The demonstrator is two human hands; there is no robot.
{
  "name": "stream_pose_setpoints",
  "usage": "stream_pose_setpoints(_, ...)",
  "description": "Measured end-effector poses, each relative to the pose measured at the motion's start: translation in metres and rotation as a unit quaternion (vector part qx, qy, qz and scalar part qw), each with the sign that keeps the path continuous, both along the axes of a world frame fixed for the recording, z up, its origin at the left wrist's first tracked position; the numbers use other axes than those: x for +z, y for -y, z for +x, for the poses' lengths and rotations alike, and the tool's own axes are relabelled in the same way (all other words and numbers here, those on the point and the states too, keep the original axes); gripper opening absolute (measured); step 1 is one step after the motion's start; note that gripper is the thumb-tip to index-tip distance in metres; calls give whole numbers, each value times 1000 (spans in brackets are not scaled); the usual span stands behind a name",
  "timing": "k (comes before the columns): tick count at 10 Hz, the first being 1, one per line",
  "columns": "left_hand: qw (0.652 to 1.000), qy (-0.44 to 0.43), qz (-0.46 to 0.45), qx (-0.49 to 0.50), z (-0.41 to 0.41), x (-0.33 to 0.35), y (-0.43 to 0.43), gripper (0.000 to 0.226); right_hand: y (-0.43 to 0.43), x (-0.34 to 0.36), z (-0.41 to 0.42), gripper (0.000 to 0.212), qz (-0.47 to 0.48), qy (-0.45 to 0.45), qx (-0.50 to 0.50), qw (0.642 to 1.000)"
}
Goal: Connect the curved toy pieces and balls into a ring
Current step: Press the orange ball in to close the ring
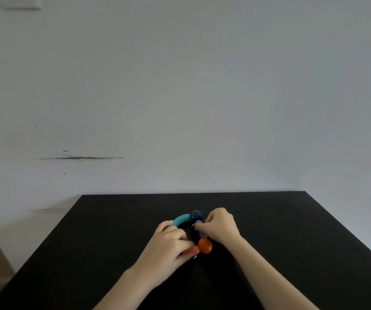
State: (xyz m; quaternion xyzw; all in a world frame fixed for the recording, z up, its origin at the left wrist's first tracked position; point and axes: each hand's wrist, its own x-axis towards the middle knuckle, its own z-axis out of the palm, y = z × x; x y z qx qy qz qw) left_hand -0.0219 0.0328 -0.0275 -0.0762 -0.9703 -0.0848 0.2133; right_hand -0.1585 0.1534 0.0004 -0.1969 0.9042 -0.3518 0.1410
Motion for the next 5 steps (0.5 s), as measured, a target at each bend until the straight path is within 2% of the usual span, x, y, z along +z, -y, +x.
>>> stream_pose_setpoints(1, 1000, -11, 6, 0, 0, 0, -1, 21, 1, -3, 0, 26, 3, -1, 2, 1000)
stream_pose_setpoints(3, 1000, -1, 23, -10, -2, 0, 0, 19, 2, -11, -4, 38, -1, -16, -7, 1000)
stream_pose_setpoints(4, 1000, -2, 24, -4, -1, 1, -1, 20, 1, -11, -4, 32, 5, -25, 3, 1000)
stream_pose_setpoints(5, 999, 8, 31, 8, -1, 8, -1, 22, -2, -5, -5, 36, -10, -25, -2, 1000)
